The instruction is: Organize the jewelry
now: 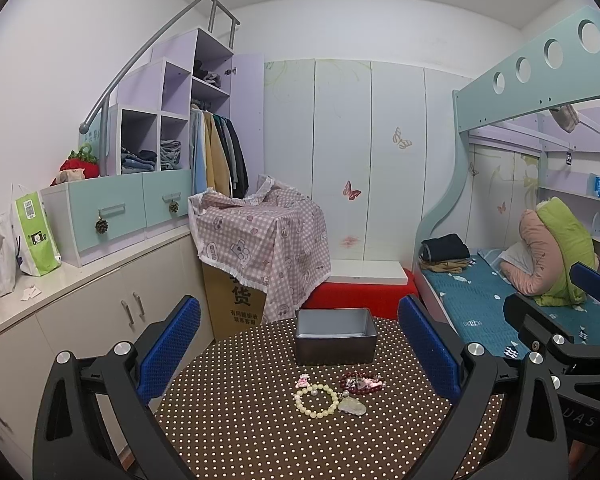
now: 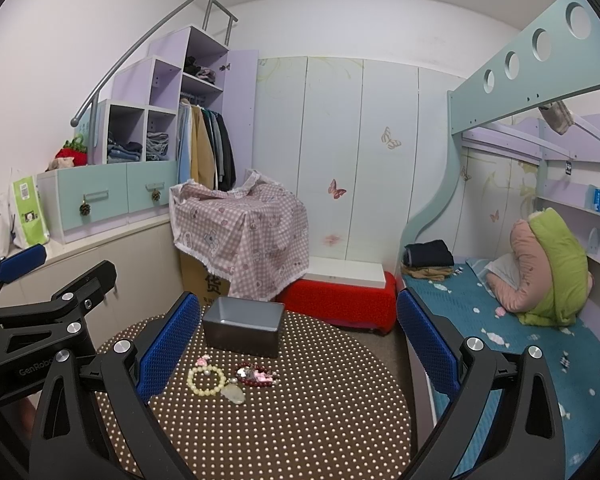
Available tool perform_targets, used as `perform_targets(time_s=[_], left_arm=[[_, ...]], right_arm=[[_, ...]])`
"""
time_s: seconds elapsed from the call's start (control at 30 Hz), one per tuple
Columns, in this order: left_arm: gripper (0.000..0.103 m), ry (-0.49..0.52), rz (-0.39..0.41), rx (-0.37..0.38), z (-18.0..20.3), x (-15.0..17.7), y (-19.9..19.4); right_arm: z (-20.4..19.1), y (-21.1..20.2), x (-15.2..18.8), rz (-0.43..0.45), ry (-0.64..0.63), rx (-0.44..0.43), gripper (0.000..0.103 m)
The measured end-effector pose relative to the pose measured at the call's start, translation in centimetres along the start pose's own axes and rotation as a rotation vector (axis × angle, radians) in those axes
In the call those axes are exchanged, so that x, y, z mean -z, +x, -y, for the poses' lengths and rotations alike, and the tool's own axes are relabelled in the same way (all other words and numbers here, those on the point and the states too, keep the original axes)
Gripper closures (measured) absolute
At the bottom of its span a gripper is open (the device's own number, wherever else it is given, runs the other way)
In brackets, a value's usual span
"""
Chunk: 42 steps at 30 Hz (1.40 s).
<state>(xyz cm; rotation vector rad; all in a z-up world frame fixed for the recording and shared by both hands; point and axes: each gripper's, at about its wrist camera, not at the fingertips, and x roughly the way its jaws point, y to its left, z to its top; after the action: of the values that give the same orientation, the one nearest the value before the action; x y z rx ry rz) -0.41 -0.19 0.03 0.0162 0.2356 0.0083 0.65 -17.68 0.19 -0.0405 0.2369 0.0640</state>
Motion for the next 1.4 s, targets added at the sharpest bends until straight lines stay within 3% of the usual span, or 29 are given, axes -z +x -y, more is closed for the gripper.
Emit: perform_targets(time_s=[0.4,0.7,0.87,1.1,1.27,1.4], left_arm=[[0.007,-0.008,-0.024,0.005,-0.4,0.7,0.9],[0.007,-0.017,-0.081,0.024,-0.9,1.4,3.3],[0.007,-0.031,-0.167,0.01,-2.1,3.0,6.3],[0.007,-0.042,-0.337,-0.024,-4.7,7.6,11.8],[0.007,-0.062,-0.514,0.005,-5.4,11.2,16.0],[0.008,-0.072,-0.593,0.023,-4.7,13.1,18.7]], right_arm=[[0.3,-0.4,0.5,-0.009,-0.001,0.0,0.008],[-0.3,2.9,1.7,-0.056,0.008,0.001,0.008],[0.3,6.1,3.1,-0.137,0.032,-0.009,0.008],[1.3,11.4,6.5,-0.285,0.075,-0.038,0.008],[1.9,14.9,9.3,-0.378,0.096,-0.053,0.008],[1.8,17.1,10.8,-0.434,0.084,-0.067,0.007]])
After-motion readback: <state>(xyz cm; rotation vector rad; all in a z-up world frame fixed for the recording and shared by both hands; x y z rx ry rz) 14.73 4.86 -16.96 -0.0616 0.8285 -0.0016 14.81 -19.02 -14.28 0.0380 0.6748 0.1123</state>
